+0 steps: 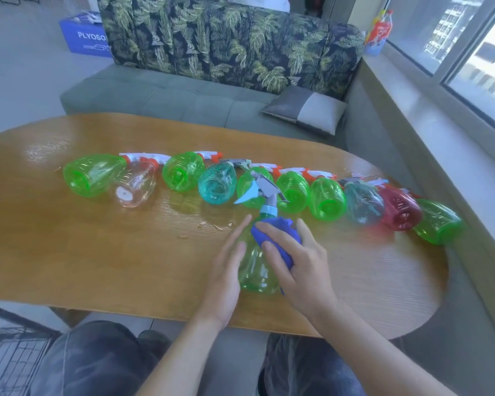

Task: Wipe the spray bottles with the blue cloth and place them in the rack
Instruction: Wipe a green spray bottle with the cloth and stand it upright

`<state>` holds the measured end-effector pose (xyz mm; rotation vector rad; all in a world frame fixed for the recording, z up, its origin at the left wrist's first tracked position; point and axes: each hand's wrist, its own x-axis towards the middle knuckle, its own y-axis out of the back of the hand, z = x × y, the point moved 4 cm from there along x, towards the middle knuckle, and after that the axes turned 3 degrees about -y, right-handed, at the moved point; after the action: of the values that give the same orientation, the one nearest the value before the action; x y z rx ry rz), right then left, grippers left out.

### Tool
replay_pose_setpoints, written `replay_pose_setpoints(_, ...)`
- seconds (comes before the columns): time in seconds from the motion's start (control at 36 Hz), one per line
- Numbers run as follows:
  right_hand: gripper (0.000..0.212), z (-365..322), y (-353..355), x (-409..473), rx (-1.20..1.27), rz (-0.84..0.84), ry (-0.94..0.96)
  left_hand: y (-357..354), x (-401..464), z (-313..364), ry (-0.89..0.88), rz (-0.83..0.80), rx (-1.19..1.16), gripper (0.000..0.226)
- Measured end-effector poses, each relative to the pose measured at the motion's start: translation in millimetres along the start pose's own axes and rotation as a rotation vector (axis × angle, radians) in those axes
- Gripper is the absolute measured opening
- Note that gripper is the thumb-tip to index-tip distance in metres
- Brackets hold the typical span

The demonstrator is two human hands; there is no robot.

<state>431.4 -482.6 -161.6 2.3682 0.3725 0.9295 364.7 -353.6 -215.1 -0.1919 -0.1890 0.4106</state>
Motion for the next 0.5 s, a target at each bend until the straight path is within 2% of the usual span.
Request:
replay_pose_setpoints(0.17,0.027,-8,4,-30,-0.147,-0.14,0.365,-1,0,2,-0.011,-0.015,0.001,0.048)
replay_pose_setpoints(0.28,0.027,-12,16,-32,-0.183,-0.157,0.475,-2,-1,3,-0.02,-0.042,0.036,0.049)
replay_pose_setpoints(0.33,0.027,-10,22,-21,-0.085,-0.084,0.352,-3,-1,2,-0.023,-0.042,0.047,0.048)
replay_pose_setpoints(0.42,0.03,-1,26,6,0.019,0.058,0.01,-5,-1,1,-0.009,-0.058,0.043,0.048)
replay_pose_setpoints(0.5,0.031,7,13,20,0.016,0.034,-0.156,-6,0,1,-0.011,-0.052,0.045,0.048)
